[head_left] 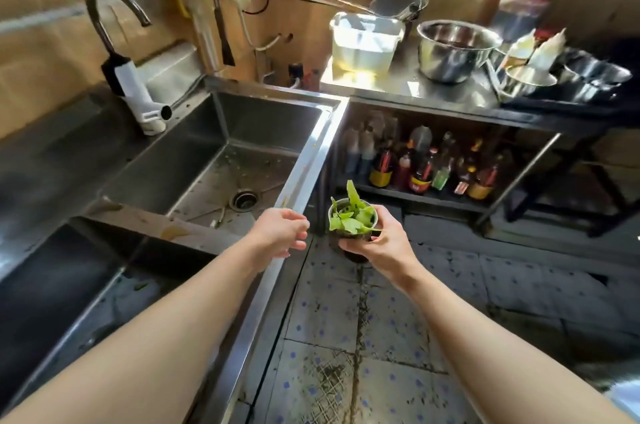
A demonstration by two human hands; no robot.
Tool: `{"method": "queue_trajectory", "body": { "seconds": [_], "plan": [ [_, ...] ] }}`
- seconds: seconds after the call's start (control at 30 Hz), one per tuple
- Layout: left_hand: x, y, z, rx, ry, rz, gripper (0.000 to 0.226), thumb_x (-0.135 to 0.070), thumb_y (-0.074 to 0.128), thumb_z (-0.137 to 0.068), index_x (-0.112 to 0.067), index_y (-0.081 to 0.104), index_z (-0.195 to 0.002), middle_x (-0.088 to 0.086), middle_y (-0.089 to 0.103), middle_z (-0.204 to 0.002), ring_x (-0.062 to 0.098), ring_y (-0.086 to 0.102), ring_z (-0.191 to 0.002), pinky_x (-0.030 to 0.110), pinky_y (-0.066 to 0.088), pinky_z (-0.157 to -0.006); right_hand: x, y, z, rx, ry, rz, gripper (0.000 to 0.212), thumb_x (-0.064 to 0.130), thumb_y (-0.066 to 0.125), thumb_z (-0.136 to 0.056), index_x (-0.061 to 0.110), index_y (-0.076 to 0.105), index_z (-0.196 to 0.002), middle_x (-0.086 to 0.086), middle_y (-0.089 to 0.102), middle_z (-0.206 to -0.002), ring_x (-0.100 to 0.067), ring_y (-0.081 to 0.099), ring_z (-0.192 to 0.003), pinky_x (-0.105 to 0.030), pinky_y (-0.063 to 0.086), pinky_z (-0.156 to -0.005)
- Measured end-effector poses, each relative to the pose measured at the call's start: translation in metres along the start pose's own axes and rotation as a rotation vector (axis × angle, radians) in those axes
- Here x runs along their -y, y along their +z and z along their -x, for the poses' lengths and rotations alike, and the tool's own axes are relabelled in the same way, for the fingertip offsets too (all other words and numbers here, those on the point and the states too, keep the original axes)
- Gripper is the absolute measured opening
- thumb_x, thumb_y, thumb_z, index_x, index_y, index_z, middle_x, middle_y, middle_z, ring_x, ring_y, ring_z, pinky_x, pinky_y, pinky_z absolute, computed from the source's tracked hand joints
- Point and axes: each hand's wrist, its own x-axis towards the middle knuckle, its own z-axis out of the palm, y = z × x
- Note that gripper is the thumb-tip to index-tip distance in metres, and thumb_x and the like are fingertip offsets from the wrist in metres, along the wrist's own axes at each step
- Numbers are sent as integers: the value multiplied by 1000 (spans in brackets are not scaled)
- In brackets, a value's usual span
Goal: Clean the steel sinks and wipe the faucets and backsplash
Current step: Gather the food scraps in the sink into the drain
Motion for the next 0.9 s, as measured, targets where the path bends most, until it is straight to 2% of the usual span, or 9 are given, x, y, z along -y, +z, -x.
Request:
{"method": "queue_trajectory", "body": {
  "seconds": [0.1,0.23,0.3,0.5,0.63,0.73,0.9],
  "plan": [
    [-22,15,-34,17,6,-5,17,-19,53,-93,-15,62,-107,4,65,-91,14,62,-73,23,39,-59,-7,-21,-34,-23,16,8,66,27,87,-54,32,56,-113,12,68,-104,-5,62,-101,-38,50,-95],
    [-51,46,-89,28,-12,2,18,-17,53,-93,-14,62,-108,4,64,-91,11,61,-67,22,36,-58,-27,-51,-93,-18,24,-1,69,36,84,-47,34,57,-111,13,69,-103,-7,63,-102,-41,50,-95],
    [-61,59,-111,22,-33,1,17,-17,52,-94,-13,62,-107,5,63,-90,11,59,-65,22,35,-57,-35,-63,-117,-9,28,-6,69,32,84,-49,33,57,-112,12,69,-103,-7,63,-102,-41,50,-95],
    [-105,109,-201,-41,-117,21,16,-15,51,-92,-14,63,-102,5,63,-90,14,60,-70,22,34,-56,-73,-116,-215,46,44,-24,64,12,87,-60,32,56,-112,13,68,-103,-3,62,-100,-30,51,-93],
    [-124,138,-254,-54,-152,24,15,-16,52,-91,-16,64,-101,5,64,-92,15,64,-76,23,38,-60,-100,-141,-266,71,70,-8,64,10,86,-62,34,54,-112,16,67,-103,2,61,-98,-25,50,-91],
    [-127,159,-289,-43,-195,26,15,-15,52,-92,-16,62,-102,4,62,-90,15,61,-74,23,39,-61,-123,-154,-298,82,107,-9,64,10,86,-62,36,54,-111,15,67,-103,0,61,-100,-28,50,-93],
    [-112,187,-355,-21,-256,42,16,-16,53,-91,-15,63,-104,5,64,-92,17,64,-80,24,41,-60,-164,-166,-348,71,158,-8,66,6,85,-62,36,54,-112,13,67,-104,-7,61,-103,-39,49,-97]
  ]
}}
